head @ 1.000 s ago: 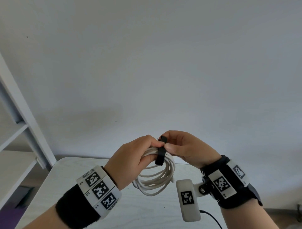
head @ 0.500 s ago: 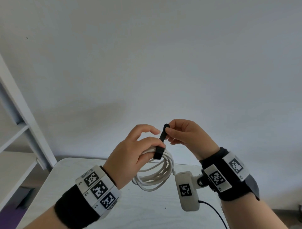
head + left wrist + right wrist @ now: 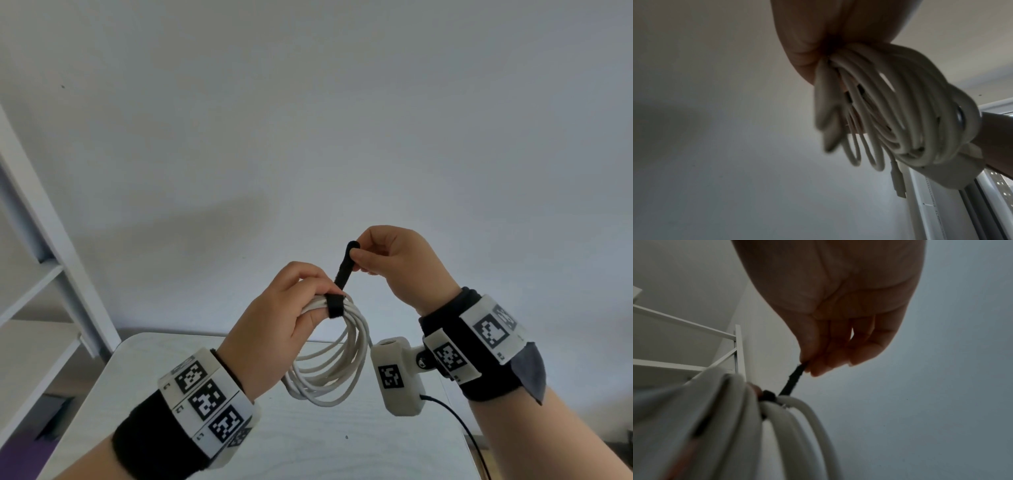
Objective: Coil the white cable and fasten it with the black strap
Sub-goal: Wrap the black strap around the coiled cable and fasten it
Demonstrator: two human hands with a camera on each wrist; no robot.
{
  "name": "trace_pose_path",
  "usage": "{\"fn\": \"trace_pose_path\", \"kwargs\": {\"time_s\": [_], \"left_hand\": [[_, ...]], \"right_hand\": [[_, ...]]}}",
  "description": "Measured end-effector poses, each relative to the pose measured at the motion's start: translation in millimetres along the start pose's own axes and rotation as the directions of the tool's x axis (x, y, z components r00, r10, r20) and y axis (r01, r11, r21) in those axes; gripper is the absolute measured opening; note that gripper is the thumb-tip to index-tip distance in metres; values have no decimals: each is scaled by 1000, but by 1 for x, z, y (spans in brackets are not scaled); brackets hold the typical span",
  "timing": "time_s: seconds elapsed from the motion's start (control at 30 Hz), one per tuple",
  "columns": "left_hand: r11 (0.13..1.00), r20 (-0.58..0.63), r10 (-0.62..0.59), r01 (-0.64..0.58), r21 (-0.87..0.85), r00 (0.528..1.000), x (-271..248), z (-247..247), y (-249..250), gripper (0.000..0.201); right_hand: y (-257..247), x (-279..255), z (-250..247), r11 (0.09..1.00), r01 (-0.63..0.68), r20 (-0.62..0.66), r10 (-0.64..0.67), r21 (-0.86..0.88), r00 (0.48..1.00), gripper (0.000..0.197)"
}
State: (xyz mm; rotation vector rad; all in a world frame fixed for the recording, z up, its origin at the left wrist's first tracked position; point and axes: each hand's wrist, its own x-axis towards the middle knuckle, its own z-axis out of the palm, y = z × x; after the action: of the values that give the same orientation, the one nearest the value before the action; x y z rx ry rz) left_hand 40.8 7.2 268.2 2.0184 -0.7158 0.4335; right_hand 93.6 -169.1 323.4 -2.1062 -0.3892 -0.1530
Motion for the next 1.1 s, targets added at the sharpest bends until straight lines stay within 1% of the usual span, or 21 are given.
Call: {"fn": "trace_pose_path", "kwargs": {"time_s": [0.13,0.2,0.3,0.43,0.57,0.67,0.8,0.93,1.1], "left_hand": [[1000,8,-10,10,-9,1000,0,0,6,23],[1000,27,-12,12,-13,1000,-1,0,7,20],[1000,61,-16,17,-11,998,-2,-1,8,20],[1000,96,-22,23,-10,995,-4,-3,11,22],[1000,133,7,-8,8,991,-7,-6,14,24],[999,132,41,-43,5,990,-8,-8,14,24],[997,133,70,-75,29,989,-11,-9,10,32],[999,109,49,-50,1,993,-10,-11,12,26],[997,120,21,-12,-70,993,-12,-15,16,28]], "right_hand": [[-2,-3,-2,1000,16,-47,-17,-18,999,16],[-3,-4,-5,999,19,-68,-22,-32,997,14],[-4,-5,-10,998,25,-85,-29,-49,996,11],[-7,-7,-10,997,30,-75,-36,-76,996,10],[-4,-8,-10,999,3,-50,-6,-43,999,12],[-4,-10,-11,1000,-12,-33,12,-21,999,13],[-5,-11,-11,1000,-30,-16,29,-2,999,17],[-6,-10,-10,1000,-28,-19,28,3,999,18],[-10,-13,-13,1000,5,-25,-5,-6,1000,19]]}}
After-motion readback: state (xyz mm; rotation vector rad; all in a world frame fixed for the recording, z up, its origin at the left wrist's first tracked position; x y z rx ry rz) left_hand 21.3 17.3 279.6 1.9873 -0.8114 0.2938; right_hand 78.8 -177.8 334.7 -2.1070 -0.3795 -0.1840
